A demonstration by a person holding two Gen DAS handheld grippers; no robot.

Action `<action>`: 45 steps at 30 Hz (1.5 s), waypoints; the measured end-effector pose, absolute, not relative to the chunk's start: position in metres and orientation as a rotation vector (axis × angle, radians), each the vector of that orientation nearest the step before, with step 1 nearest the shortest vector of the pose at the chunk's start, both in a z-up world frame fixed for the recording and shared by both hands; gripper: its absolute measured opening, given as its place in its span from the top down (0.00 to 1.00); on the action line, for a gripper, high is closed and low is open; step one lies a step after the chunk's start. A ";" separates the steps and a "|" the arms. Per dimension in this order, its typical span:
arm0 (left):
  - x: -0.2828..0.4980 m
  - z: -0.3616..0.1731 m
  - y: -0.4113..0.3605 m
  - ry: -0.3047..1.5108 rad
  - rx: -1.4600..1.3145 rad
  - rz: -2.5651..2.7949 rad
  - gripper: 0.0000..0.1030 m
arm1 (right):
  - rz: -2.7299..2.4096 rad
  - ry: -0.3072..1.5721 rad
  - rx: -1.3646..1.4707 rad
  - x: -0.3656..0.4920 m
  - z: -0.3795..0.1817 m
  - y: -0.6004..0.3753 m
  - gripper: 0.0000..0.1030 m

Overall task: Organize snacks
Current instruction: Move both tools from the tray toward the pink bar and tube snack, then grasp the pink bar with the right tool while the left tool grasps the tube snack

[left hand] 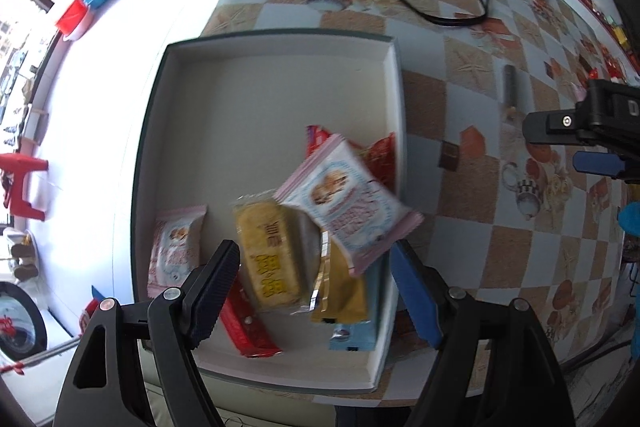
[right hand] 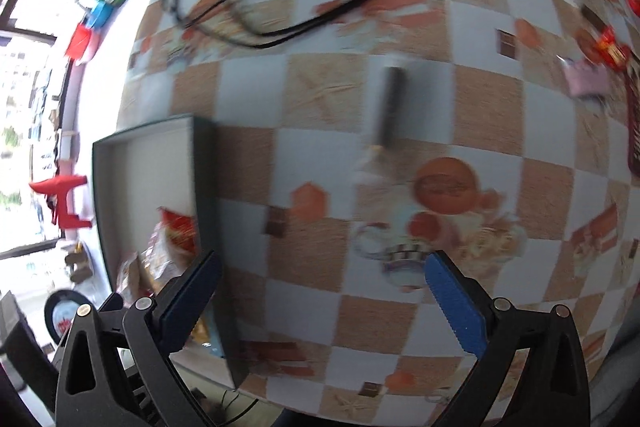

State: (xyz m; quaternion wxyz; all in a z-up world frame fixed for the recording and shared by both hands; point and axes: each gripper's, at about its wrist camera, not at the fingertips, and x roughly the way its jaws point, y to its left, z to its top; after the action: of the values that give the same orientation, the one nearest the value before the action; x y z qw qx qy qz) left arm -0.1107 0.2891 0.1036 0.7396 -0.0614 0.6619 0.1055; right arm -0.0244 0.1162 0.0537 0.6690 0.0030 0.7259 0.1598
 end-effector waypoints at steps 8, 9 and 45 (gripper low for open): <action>-0.096 0.106 0.252 1.461 -0.087 0.156 0.22 | 0.126 1.672 0.224 0.028 0.026 0.012 0.01; -0.094 0.106 0.247 1.463 -0.076 0.148 0.22 | 0.088 1.673 0.255 0.037 0.022 -0.003 0.01; -0.032 0.093 0.173 1.490 -0.015 0.073 0.22 | -0.066 1.481 0.353 0.120 0.017 -0.071 0.70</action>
State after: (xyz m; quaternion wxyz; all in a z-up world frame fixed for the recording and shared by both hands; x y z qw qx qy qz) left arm -0.0322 0.1733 0.0932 0.7345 -0.0069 0.6778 0.0331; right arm 0.1204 -0.0713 0.0166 0.7235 0.1598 0.6709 -0.0298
